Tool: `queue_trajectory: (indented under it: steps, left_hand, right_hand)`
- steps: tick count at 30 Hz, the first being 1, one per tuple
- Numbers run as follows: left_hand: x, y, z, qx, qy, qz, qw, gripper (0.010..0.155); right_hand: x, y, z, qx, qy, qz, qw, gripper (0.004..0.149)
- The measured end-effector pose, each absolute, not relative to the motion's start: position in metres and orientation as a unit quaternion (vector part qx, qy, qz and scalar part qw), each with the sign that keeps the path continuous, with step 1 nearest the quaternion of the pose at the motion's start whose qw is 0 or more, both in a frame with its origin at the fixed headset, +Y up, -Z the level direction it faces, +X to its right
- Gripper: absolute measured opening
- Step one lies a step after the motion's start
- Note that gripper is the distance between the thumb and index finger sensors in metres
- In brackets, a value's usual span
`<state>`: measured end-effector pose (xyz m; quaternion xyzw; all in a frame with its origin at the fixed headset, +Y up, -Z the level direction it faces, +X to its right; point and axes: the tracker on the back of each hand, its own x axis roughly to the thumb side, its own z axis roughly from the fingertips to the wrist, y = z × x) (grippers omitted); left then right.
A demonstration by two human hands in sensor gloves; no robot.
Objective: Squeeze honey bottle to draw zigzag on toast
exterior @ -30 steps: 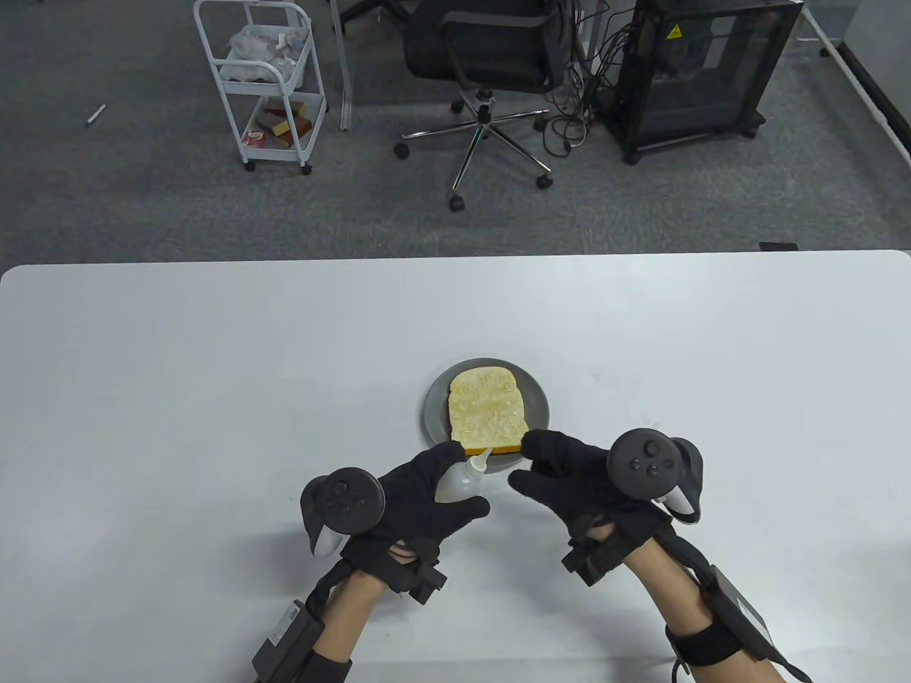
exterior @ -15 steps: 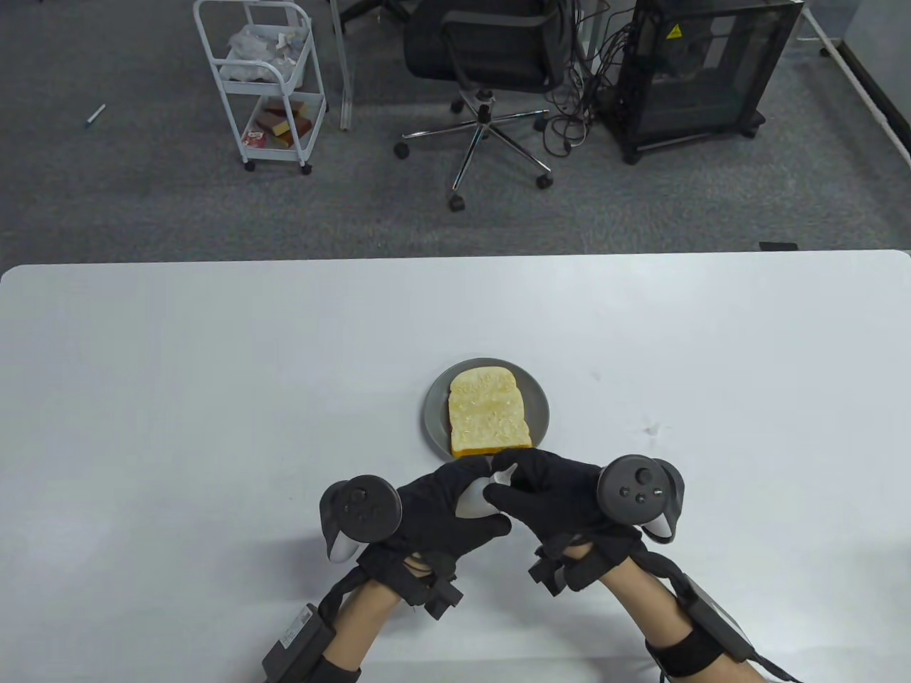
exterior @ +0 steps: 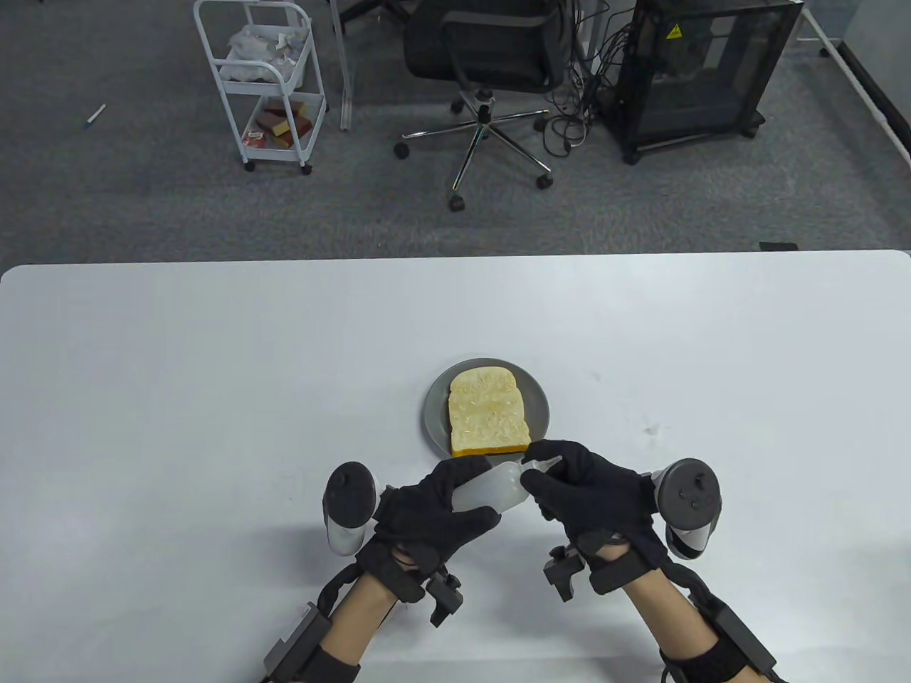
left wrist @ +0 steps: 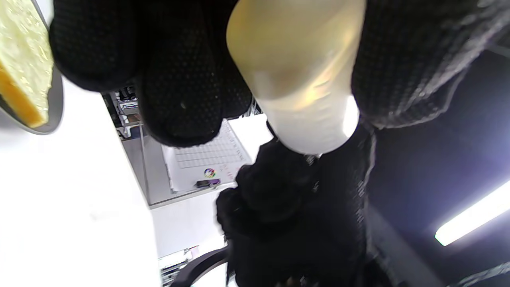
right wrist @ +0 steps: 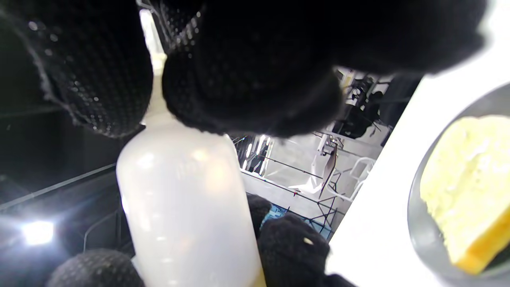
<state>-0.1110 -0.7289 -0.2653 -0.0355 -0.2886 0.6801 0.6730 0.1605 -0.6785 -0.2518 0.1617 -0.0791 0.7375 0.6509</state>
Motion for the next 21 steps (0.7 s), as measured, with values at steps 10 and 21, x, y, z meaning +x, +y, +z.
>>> queue_trajectory:
  steps: [10,21]
  left_hand:
    - [-0.145,-0.729,-0.273,0.023,-0.214,0.738,0.64,0.074]
    - [-0.195,-0.735,-0.286,0.08,-0.117,0.752,0.643,0.074]
  right_hand:
    - [0.16,-0.707,-0.273,0.183,0.051,0.773,0.606,0.078]
    - [0.182,-0.717,-0.322,0.043,-0.015,0.897,0.44,0.067]
